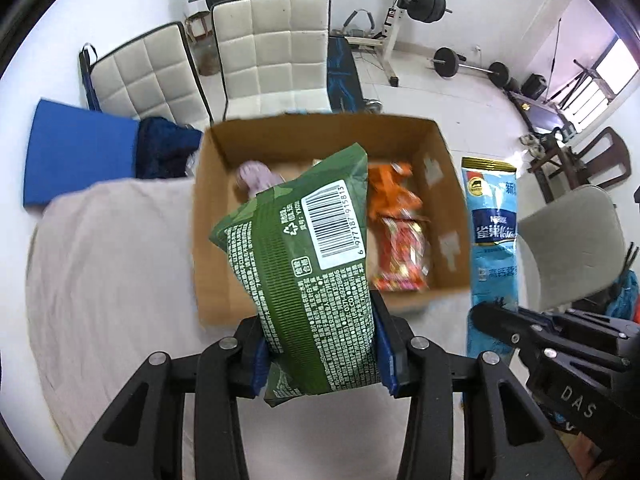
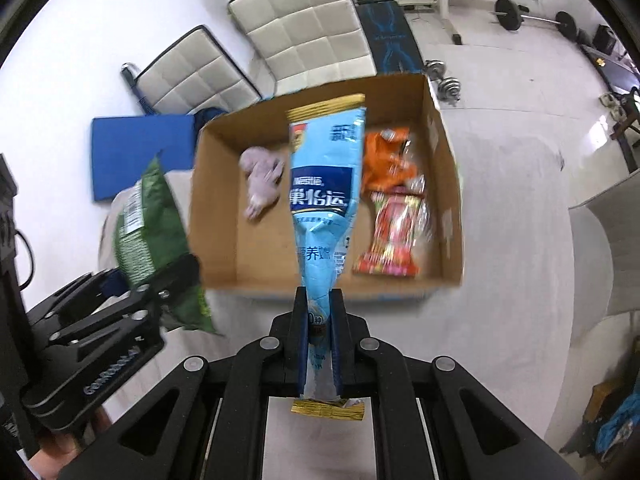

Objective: Organize soft objects
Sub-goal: 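Lower the green bag and blue wrapper into the box and open both grippers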

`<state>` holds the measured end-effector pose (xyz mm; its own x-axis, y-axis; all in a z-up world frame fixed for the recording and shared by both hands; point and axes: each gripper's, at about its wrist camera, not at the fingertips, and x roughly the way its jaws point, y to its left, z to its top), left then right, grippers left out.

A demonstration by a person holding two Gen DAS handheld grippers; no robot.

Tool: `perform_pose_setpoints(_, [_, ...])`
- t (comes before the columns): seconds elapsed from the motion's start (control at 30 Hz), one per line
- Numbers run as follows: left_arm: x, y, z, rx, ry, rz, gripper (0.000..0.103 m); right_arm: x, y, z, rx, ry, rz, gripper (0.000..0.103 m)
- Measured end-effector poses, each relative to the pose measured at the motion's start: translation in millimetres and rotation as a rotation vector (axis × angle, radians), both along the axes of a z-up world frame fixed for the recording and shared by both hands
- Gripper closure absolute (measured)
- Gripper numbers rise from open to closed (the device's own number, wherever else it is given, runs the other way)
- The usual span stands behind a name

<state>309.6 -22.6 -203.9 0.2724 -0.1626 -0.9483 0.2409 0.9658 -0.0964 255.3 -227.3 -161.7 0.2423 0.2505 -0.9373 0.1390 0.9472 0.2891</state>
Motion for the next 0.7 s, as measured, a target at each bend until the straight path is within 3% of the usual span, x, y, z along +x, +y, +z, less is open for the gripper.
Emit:
perform_pose_setpoints(0.37, [72, 5, -57, 0.040, 0.138, 0.021, 0.063, 97, -4, -73, 0.005, 0.122, -0.061, 0.094])
perform_pose_setpoints(0.7, [101, -1, -125, 0.043, 0.272, 0.022, 0.063, 134, 12, -139, -0.010, 0.216, -0.036, 0.092])
